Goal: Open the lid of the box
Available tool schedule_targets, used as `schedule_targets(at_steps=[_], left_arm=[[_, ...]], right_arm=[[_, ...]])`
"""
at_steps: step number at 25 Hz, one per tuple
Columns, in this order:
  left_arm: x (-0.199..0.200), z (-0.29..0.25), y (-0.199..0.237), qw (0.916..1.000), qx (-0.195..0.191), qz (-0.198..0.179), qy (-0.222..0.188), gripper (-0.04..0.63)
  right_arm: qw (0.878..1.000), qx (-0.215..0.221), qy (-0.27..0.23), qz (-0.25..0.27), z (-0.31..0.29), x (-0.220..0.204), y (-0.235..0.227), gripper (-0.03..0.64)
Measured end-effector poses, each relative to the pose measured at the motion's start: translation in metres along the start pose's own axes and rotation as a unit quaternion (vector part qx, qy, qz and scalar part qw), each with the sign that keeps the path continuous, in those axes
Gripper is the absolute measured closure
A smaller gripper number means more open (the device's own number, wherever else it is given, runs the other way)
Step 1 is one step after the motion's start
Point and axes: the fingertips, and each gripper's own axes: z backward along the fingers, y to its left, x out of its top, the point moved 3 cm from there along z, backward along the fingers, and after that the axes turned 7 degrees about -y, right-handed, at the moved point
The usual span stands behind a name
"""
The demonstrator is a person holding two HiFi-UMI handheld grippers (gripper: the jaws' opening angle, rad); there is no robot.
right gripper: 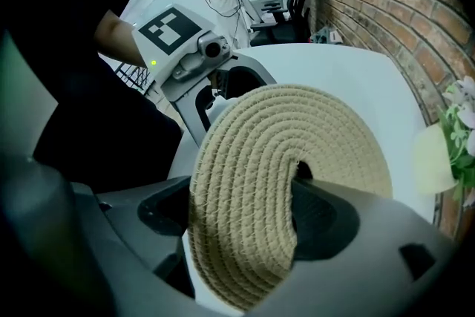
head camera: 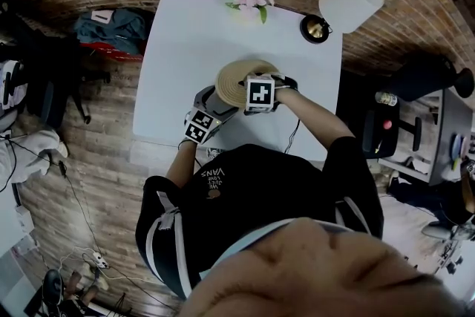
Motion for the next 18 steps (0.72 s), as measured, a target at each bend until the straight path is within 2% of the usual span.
schedule_targets(at_steps=[4,18], left_arm=[[0.0,-0.001,0.0,1.0,-0.001,-0.003,0.001,0.169],[-0.002,0.0,0.001,0.9999,0.002,-0.002,0.014,0.17]], right_arm=[[1.0,-0.004,0.003,-0.01,-0.004,-0.001,-0.002,0.264],[0.997,-0.042,-0.056,-0.036,0.014,0.005,-0.003,0.264]])
